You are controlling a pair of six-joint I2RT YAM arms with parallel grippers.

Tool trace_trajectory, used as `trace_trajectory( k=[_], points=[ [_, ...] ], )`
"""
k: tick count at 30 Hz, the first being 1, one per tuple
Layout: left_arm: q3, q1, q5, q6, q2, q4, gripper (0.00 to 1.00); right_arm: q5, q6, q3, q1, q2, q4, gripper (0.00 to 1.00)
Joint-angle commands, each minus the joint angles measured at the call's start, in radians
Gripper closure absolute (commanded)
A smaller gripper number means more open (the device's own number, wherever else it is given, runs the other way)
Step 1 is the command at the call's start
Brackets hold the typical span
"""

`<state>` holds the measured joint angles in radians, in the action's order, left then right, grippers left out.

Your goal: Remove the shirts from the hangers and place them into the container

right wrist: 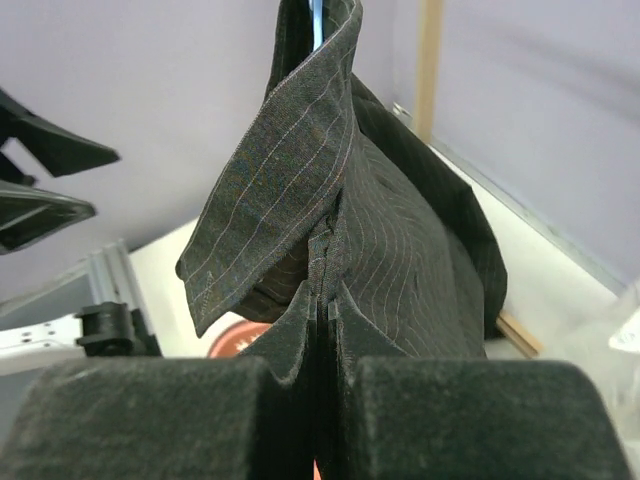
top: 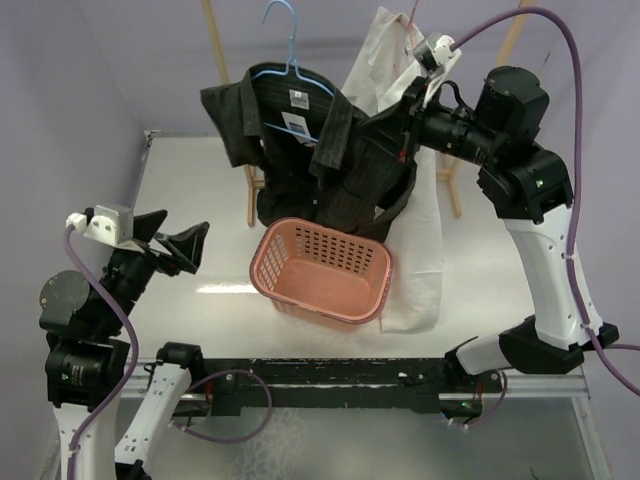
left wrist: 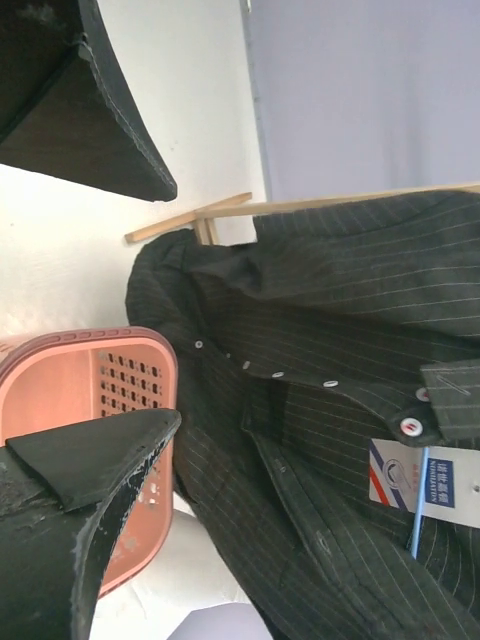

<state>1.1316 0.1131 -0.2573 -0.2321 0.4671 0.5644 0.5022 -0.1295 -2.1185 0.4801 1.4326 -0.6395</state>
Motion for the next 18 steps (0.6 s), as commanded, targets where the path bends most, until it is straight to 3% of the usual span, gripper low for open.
trace_trajectory(
  k=[1,5,12,15,18],
  points=[
    [0.061,0.005,0.057,0.044,0.007,-0.057,0.12,0.189,-0.100,-0.044,0.008,-0.025,0.240,1.00],
    [0.109,0.005,0.093,0.069,0.030,-0.083,0.11,0.263,-0.170,-0.128,0.009,0.055,0.333,1.00],
    [0.128,0.005,0.083,0.076,0.007,-0.069,0.11,0.348,-0.375,-0.488,0.016,0.325,0.497,1.00],
    [0.107,0.005,0.099,0.094,-0.005,-0.061,0.11,0.346,-0.380,-0.432,0.026,0.339,0.519,1.00],
    [0.060,0.008,0.116,0.100,-0.015,-0.089,0.11,0.283,-0.267,-0.212,0.048,0.244,0.490,1.00]
  ],
)
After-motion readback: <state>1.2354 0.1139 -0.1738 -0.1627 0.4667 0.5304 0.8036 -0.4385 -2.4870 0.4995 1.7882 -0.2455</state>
